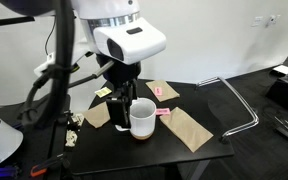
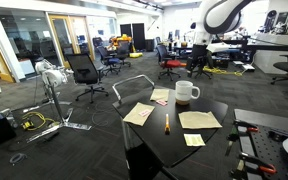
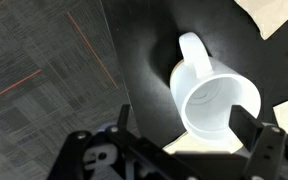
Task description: Move the mug
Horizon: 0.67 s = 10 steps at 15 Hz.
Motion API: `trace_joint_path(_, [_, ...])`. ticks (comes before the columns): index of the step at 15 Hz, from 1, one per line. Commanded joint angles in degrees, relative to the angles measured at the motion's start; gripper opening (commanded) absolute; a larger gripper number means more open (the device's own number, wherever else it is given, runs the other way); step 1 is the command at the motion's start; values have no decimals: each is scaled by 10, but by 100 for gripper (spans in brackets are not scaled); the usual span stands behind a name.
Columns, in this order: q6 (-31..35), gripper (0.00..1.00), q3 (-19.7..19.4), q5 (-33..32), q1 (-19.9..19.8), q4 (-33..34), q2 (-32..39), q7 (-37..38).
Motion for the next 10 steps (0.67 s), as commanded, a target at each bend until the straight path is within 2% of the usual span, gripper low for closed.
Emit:
trace_joint_path(1, [11,100,-4,16,-3,12,26,-22])
trace_joint_path(10, [62,100,-2,16,-1,15,68,-15])
